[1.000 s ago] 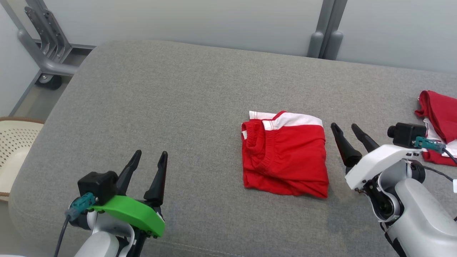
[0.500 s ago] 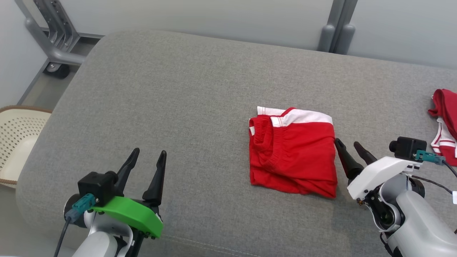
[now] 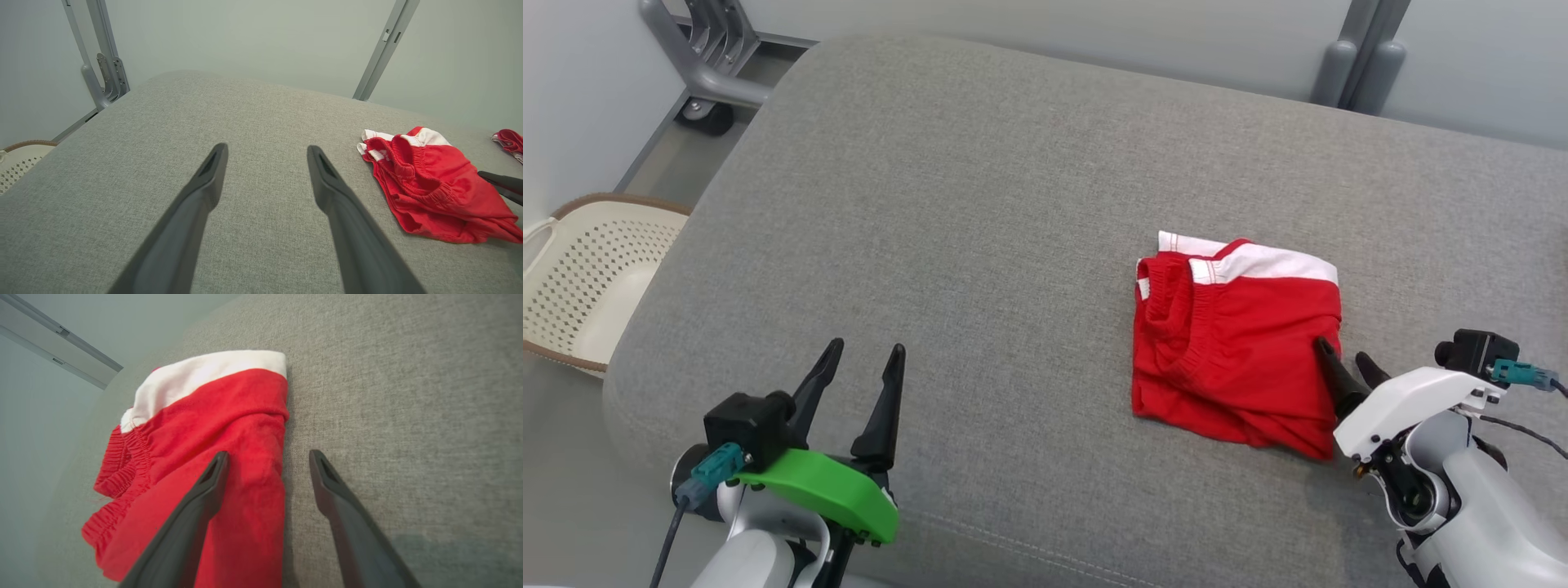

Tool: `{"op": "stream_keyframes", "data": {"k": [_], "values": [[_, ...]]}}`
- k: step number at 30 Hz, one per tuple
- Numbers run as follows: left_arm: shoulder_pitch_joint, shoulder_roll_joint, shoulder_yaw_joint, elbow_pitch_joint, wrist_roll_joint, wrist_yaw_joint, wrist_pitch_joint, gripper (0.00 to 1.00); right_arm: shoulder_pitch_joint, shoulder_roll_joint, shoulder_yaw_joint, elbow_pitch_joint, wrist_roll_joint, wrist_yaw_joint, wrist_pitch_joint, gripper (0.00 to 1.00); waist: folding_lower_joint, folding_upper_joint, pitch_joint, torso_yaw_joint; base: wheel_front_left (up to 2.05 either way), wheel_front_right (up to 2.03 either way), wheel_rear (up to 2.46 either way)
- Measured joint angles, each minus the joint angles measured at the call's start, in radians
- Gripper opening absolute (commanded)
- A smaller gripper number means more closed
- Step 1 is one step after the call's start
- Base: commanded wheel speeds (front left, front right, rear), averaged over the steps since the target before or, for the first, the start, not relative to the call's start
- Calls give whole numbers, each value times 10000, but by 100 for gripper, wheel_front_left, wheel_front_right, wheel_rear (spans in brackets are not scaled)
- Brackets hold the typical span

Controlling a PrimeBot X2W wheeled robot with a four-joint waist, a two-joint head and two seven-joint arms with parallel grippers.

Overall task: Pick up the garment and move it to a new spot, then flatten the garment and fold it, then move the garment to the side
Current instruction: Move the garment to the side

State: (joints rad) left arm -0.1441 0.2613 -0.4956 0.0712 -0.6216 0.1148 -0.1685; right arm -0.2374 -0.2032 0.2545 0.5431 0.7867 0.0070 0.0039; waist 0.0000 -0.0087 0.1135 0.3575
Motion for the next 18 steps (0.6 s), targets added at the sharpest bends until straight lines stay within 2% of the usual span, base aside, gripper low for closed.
{"op": "stream_keyframes", "data": {"k": [7, 11, 12, 13, 14, 18], "values": [[-1, -4, 21, -4, 2, 0, 0, 100, -105, 215, -163, 437, 307, -77, 251, 100, 0, 0, 220, 251, 0, 0, 0], [-4, -4, 52, 2, 13, 0, 0, 100, -395, 602, -190, 583, 692, 8, 374, 100, 0, 0, 286, 326, 0, 0, 0], [-4, -4, 52, 6, 15, 0, 0, 100, -421, 665, -196, 616, 740, 17, 422, 85, 0, 0, 289, 330, 0, 0, 0], [-4, -4, 52, 12, 15, 0, 0, 100, -431, 717, -199, 650, 779, 29, 422, 30, 0, 0, 289, 333, 0, 0, 0], [-4, -4, 52, 15, 15, 0, 0, 100, -442, 742, -201, 688, 784, 44, 422, 0, 0, 0, 288, 333, 0, 0, 0], [-4, -4, 94, 71, 15, 2, -8, 100, -516, 746, -161, 848, 759, 159, 408, 0, 0, 0, 249, 305, 0, 0, 0]]}}
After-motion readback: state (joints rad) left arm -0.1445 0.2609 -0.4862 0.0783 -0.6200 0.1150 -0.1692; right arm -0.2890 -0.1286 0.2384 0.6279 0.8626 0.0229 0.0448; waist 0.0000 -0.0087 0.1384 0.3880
